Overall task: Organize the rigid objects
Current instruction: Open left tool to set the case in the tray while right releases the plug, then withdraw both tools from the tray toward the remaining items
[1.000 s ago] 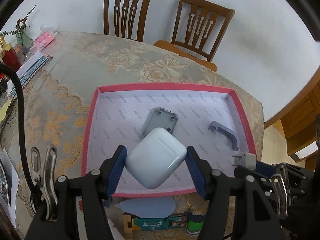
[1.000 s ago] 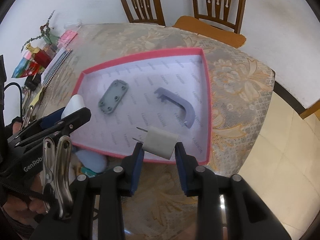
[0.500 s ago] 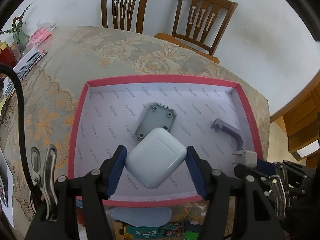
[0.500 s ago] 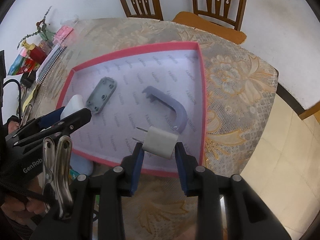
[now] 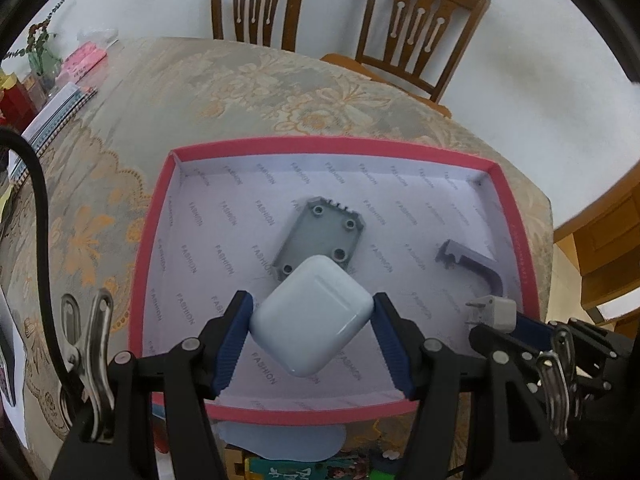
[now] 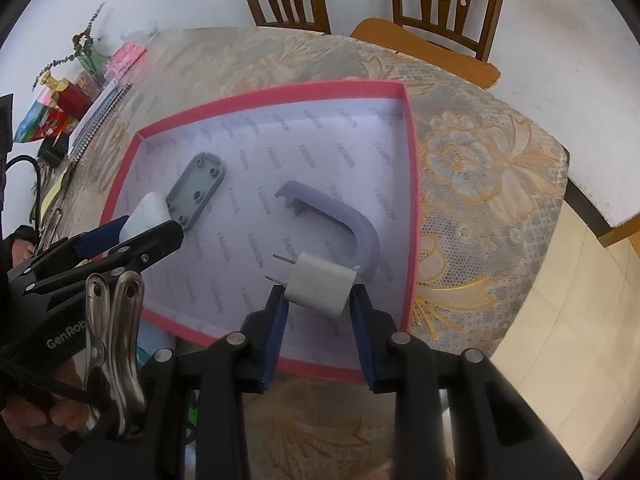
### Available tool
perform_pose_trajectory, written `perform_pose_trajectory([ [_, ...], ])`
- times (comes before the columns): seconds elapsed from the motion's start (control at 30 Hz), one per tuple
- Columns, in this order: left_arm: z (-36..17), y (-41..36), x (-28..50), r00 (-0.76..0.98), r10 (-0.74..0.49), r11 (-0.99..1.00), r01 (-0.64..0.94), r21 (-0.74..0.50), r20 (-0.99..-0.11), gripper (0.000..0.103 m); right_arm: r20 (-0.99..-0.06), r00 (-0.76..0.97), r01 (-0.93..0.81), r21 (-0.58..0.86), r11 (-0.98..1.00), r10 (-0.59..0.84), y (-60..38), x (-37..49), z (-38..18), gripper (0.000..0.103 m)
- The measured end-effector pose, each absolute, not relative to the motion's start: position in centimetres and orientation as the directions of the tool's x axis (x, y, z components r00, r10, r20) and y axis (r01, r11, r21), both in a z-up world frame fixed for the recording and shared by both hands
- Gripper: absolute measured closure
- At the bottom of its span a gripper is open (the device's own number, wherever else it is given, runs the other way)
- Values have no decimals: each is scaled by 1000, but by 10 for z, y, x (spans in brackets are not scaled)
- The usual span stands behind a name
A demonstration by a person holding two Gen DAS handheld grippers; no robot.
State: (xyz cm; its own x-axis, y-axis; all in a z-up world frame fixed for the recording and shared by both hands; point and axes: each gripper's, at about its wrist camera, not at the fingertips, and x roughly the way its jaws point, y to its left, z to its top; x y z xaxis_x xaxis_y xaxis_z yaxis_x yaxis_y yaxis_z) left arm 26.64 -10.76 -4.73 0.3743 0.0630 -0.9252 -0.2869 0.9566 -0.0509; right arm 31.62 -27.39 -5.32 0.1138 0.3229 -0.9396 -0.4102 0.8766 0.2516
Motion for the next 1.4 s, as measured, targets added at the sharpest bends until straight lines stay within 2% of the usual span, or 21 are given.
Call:
perform_pose_trajectory([
  [0.23, -42, -101, 263, 385, 78, 948, -315, -52, -920, 38, -938, 106, -407, 263, 875, 331, -269, 317, -56, 68],
  [0.33, -40, -99, 261, 382, 71, 944, -325, -63, -921, 38, -935, 121, -409, 259, 875, 333, -268, 316, -52, 61],
  [0.53, -35, -99, 258, 387, 82, 942, -330, -55, -919, 38, -926, 154, -411, 257, 875, 345, -270, 313, -43, 56],
  [1.4, -11, -104, 216, 411, 119, 950, -312, -17, -904, 38, -916, 191, -388, 260, 884, 354, -279, 269, -23, 56],
])
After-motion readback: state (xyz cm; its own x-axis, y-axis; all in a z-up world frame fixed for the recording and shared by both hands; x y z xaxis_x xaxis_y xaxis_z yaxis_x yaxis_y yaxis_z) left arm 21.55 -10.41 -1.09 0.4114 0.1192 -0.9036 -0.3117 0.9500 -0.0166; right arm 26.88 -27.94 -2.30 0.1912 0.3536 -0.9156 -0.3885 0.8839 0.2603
